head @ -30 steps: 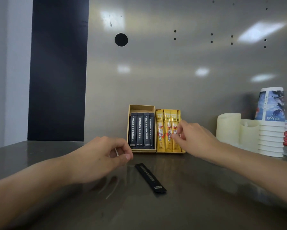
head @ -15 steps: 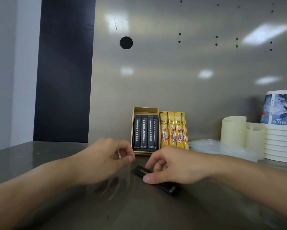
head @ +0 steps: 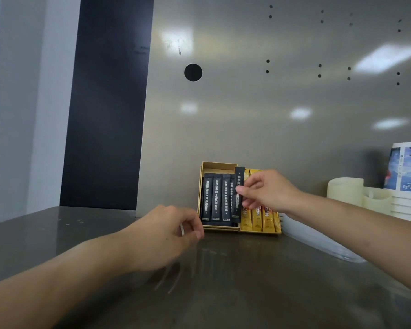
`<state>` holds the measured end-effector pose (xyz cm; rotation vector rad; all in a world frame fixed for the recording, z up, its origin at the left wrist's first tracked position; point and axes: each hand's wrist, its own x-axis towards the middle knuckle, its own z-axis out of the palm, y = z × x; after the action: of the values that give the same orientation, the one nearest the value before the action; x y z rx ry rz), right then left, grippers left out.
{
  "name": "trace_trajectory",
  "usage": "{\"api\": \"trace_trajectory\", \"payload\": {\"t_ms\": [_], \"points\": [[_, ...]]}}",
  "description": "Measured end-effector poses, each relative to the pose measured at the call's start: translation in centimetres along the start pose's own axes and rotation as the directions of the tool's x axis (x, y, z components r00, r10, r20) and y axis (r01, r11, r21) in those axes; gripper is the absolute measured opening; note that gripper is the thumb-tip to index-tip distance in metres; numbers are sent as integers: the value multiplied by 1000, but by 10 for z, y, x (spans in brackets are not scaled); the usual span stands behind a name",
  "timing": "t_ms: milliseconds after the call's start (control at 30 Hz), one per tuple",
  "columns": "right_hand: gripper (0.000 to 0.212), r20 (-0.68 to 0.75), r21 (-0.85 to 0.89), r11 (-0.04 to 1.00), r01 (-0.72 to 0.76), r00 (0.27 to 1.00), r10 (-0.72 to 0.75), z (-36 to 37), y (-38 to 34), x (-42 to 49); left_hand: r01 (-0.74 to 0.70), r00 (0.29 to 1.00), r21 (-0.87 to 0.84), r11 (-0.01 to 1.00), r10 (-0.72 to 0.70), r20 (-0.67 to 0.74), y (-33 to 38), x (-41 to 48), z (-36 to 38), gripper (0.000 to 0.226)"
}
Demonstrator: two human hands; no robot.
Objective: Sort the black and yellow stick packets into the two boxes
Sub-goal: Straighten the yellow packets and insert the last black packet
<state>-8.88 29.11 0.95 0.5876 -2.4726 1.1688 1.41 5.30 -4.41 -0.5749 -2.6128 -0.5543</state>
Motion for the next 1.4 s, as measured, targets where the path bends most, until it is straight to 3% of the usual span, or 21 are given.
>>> {"api": "trace_trajectory", "payload": {"t_ms": [467,1267,1400], "points": [[15,-134,-144,989,35,990,-55,28,11,9,-9,1000,27,1000,9,7,-2,0,1,12],[33,-152,-197,979,48,985,-79,22,18,3,-8,1000,44,999,9,-28,-3,1,2,13],[34,-206,-370,915,160,946,-249,12,14,-7,-44,995,110,993,53,-86,-6,-1,0,13]]}}
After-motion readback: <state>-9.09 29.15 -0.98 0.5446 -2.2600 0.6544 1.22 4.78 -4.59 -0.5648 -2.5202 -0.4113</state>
